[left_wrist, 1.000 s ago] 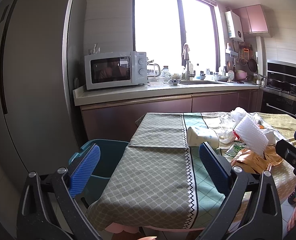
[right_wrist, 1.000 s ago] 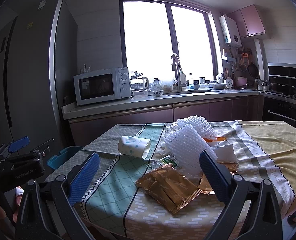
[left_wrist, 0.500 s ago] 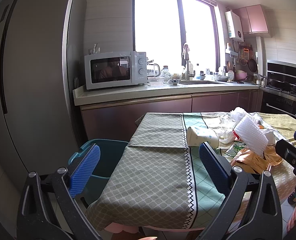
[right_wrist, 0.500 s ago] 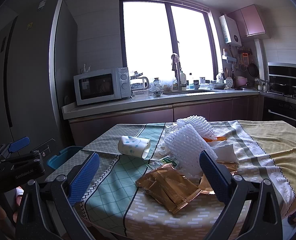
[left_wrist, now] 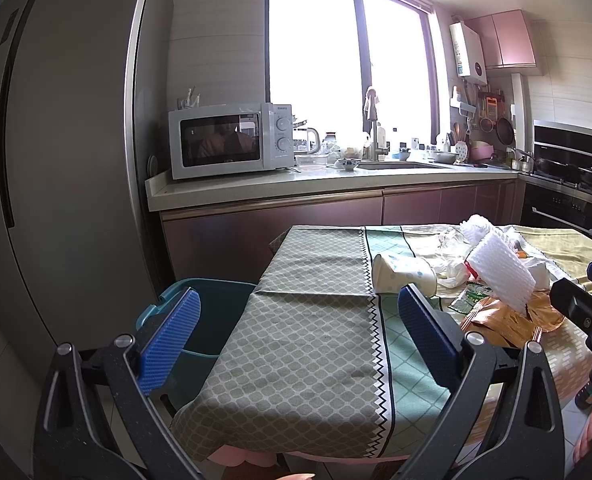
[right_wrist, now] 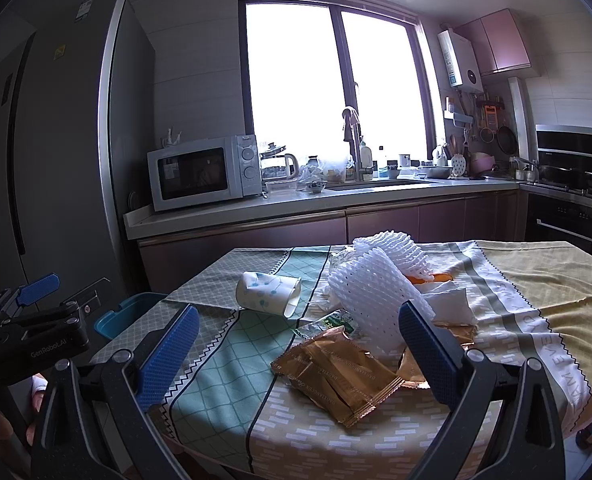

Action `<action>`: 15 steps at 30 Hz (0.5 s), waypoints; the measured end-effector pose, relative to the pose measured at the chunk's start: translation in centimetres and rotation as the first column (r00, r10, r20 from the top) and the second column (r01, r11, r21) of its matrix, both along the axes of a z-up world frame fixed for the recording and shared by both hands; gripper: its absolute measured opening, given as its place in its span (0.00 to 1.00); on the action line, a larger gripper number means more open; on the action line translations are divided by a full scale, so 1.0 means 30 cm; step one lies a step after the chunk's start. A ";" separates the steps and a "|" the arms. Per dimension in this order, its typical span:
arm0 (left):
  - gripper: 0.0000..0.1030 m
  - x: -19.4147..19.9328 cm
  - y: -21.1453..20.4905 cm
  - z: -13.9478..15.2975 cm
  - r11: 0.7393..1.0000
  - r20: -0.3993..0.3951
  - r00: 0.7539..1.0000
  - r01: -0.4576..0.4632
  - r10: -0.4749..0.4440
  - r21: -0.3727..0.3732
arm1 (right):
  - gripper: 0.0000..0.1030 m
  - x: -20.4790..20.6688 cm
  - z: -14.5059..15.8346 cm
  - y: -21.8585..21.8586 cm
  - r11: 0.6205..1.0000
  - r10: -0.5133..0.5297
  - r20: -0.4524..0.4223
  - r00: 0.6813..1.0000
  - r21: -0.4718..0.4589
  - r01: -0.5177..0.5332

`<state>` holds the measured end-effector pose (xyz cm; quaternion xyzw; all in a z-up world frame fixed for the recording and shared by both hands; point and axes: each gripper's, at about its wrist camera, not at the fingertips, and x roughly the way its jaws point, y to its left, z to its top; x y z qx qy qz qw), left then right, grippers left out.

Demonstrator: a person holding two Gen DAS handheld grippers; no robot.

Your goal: Collect trash

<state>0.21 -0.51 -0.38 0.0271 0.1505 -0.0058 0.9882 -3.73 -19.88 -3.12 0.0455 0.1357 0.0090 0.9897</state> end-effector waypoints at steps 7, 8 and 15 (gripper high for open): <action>0.95 0.000 0.000 -0.001 1.000 0.000 1.000 0.001 -0.001 0.000 | 0.94 0.000 -0.002 0.001 1.000 0.003 0.001 1.000 0.002 -0.003; 0.95 0.001 0.000 0.000 1.000 0.000 1.000 0.002 -0.002 -0.001 | 0.94 -0.001 -0.001 0.000 1.000 0.001 0.001 1.000 0.001 -0.001; 0.95 0.003 -0.002 -0.002 1.000 0.000 1.000 0.001 -0.001 -0.001 | 0.94 -0.001 -0.001 -0.001 1.000 0.002 0.001 1.000 0.002 -0.002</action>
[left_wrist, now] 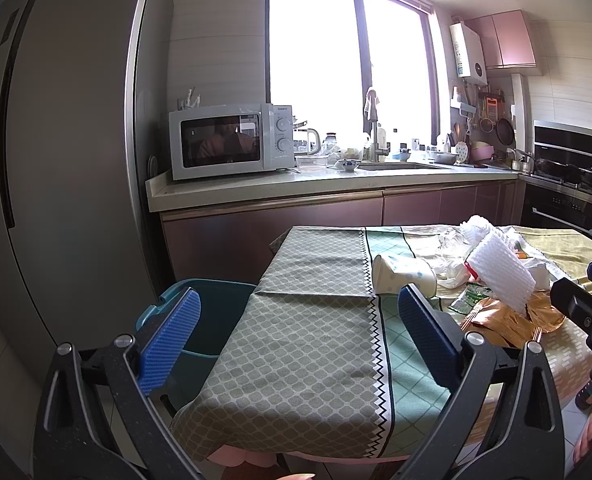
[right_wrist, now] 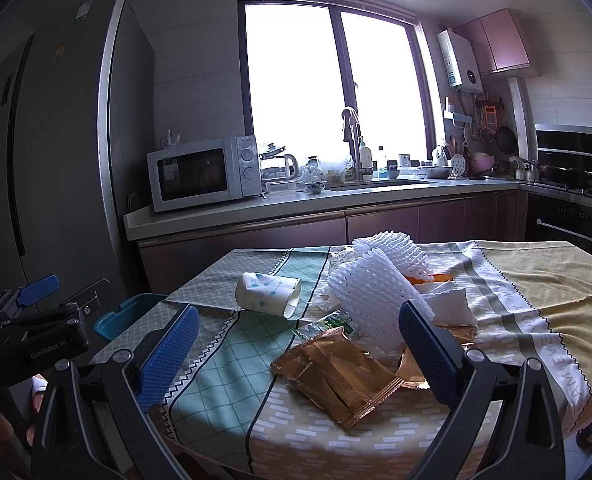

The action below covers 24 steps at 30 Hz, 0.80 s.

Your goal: Collect trash

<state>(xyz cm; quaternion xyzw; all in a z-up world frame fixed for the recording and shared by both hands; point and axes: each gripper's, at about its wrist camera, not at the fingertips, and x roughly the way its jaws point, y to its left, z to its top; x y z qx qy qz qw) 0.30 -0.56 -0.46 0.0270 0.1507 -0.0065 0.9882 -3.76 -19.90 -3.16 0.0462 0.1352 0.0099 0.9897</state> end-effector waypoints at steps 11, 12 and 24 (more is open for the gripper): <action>0.95 -0.001 -0.001 0.000 1.000 0.001 1.000 0.000 0.000 0.000 | 0.94 0.001 -0.001 -0.001 1.000 0.002 0.000 1.000 0.004 -0.002; 0.95 -0.001 -0.001 0.000 1.000 0.001 1.000 0.000 0.000 0.000 | 0.94 0.002 -0.001 0.000 1.000 0.002 -0.001 1.000 0.004 -0.002; 0.95 0.005 -0.024 0.002 1.000 -0.003 1.000 0.009 -0.009 0.002 | 0.94 0.003 0.000 -0.003 1.000 0.001 0.002 1.000 0.004 -0.001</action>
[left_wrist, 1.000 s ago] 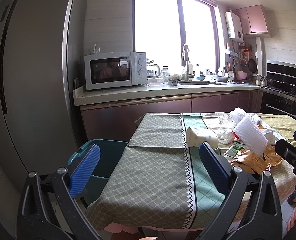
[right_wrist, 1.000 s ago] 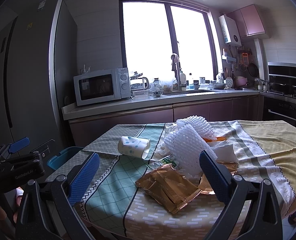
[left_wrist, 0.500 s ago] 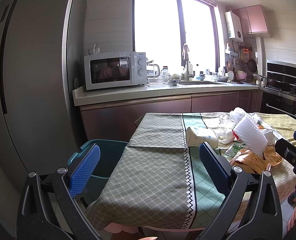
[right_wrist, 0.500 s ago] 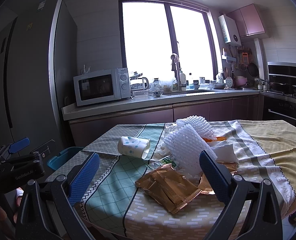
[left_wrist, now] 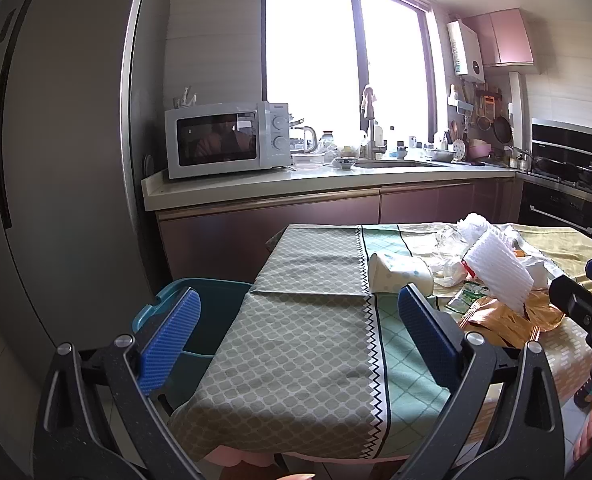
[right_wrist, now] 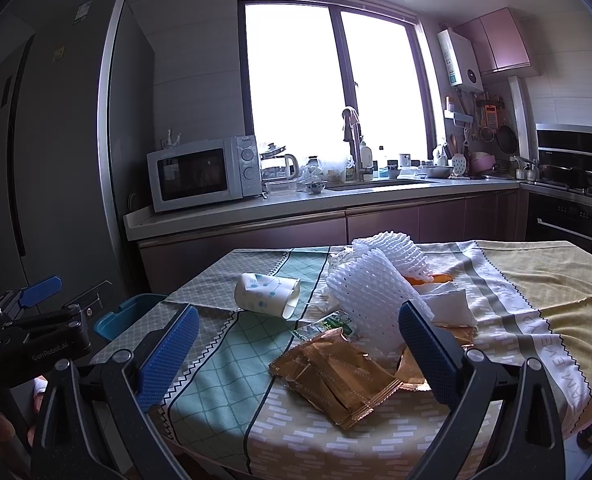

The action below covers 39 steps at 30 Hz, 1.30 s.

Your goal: Collect trash

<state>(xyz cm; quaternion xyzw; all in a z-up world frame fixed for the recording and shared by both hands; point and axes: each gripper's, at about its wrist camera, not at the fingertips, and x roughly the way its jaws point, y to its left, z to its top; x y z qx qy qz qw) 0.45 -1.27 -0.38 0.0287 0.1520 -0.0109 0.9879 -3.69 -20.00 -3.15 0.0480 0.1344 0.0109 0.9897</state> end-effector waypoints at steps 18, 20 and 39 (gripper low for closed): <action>0.95 0.031 -0.027 -0.015 0.999 -0.031 0.999 0.037 -0.037 -0.001 | 0.94 0.021 -0.007 -0.036 1.000 0.011 -0.013 1.000 0.017 -0.011; 0.95 0.038 -0.036 -0.017 0.998 -0.043 0.998 0.056 -0.056 -0.001 | 0.94 0.025 -0.009 -0.047 1.000 0.013 -0.014 1.000 0.021 -0.013; 0.93 0.263 -0.283 -0.079 0.932 -0.202 0.910 0.361 -0.362 -0.043 | 0.93 0.295 -0.121 -0.345 0.985 0.014 -0.266 0.964 0.170 0.033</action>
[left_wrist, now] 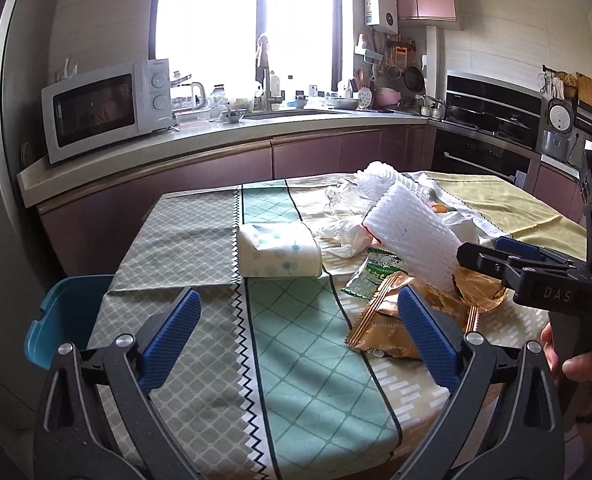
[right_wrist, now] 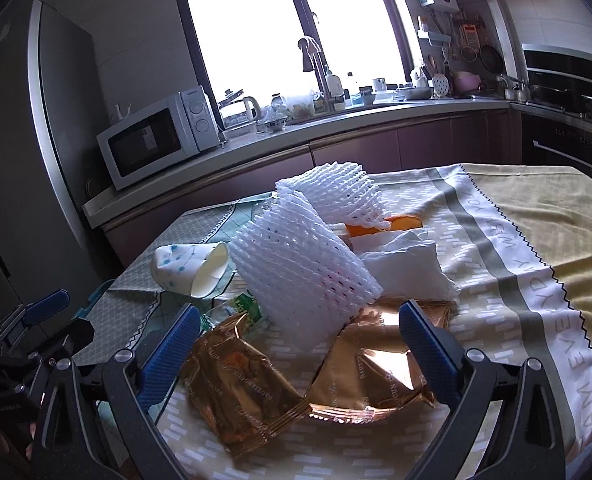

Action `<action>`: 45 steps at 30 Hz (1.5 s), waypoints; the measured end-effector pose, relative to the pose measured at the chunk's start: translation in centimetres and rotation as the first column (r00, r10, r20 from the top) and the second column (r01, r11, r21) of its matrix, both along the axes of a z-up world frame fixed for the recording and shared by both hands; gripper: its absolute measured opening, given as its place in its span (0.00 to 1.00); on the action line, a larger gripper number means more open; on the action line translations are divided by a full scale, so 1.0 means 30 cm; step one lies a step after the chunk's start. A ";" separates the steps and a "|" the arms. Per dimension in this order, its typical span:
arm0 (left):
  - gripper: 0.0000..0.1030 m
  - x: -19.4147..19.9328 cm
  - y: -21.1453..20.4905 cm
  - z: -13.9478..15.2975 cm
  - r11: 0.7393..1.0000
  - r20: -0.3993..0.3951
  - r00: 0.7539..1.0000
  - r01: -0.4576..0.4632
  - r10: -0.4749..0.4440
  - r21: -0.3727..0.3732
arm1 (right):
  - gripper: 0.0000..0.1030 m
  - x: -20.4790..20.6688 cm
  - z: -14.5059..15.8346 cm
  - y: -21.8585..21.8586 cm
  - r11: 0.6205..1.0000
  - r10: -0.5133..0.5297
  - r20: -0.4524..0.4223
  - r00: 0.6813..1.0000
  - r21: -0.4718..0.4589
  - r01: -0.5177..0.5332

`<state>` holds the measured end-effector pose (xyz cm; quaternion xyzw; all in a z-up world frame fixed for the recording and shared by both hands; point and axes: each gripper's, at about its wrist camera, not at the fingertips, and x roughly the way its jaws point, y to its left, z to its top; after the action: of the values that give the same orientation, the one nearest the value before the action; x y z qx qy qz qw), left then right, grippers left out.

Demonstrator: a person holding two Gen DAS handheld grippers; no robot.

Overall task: Collect trash
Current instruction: 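Reach the right gripper to the white foam net and gold wrapper, close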

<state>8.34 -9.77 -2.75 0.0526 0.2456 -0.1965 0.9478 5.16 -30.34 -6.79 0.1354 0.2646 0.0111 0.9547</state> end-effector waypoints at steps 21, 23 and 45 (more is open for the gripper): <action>0.65 0.192 -0.200 -0.147 0.960 -0.268 0.922 0.278 -0.279 -0.042 | 0.59 0.163 -0.084 -0.077 0.983 0.072 -0.110 0.991 0.174 -0.052; 0.55 0.206 -0.216 -0.166 0.955 -0.299 0.907 0.293 -0.296 -0.056 | 0.53 0.163 -0.088 -0.081 0.981 0.078 -0.111 0.991 0.187 -0.056; 0.39 0.211 -0.222 -0.184 0.913 -0.381 0.830 0.356 -0.407 -0.199 | 0.19 0.105 -0.055 -0.080 0.963 0.134 -0.023 0.991 0.238 -0.124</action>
<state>14.67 -16.42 -8.25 0.0006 0.4132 -0.4027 0.8168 8.32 -32.73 -8.43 0.2304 0.2881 0.1020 0.9239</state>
